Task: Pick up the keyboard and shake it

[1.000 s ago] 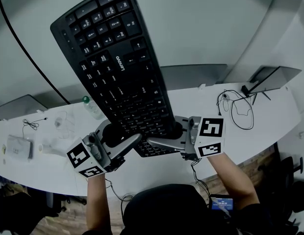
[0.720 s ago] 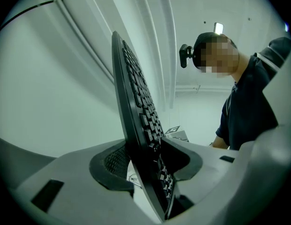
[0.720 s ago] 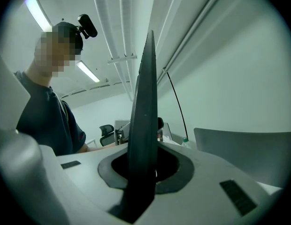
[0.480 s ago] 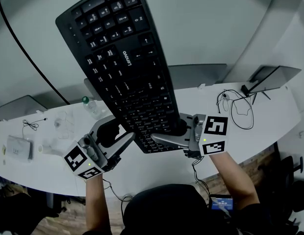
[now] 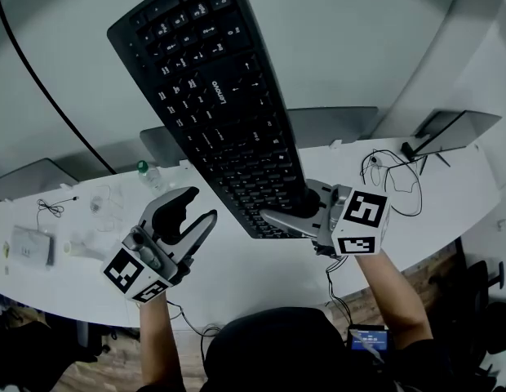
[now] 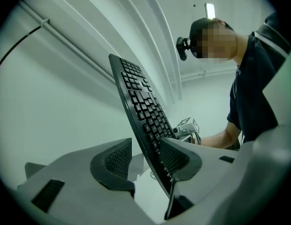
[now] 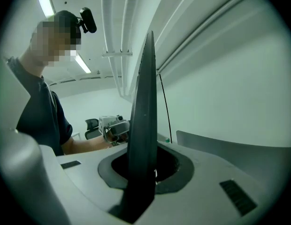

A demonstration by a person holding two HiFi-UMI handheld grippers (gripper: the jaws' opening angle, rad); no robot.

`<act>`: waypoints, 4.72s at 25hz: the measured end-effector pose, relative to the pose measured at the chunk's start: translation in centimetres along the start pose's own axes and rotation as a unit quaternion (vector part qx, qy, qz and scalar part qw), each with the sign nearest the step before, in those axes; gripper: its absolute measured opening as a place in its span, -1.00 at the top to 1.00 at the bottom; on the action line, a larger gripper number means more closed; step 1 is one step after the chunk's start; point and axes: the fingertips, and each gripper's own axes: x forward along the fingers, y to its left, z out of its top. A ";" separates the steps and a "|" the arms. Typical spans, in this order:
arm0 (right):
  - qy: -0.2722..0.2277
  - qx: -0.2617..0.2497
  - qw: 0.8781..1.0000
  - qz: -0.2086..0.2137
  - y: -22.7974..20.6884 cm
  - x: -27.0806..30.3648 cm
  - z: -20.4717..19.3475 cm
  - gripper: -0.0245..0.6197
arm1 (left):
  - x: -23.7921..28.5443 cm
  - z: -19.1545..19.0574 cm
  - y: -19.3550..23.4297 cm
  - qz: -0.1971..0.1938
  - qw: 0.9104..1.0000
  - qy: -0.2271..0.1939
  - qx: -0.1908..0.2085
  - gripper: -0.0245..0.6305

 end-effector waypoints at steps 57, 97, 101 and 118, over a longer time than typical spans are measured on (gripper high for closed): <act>0.314 -0.295 0.846 -0.315 -9.1 -3.1 -5.6 0.66 | -0.4 0.4 1.9 0.164 0.890 0.172 0.389 0.31; 0.399 -0.510 0.690 -0.322 -7.0 -1.7 -5.2 0.64 | -1.3 -9.3 4.2 0.128 0.716 0.395 0.561 0.29; 0.401 -0.518 0.682 -0.324 -6.7 -1.7 -5.0 0.63 | -1.4 -9.7 4.1 0.122 0.717 0.403 0.556 0.42; 0.407 -0.527 0.672 -0.324 -6.6 -1.5 -5.2 0.59 | -1.8 -11.1 4.2 0.132 0.742 0.431 0.496 0.63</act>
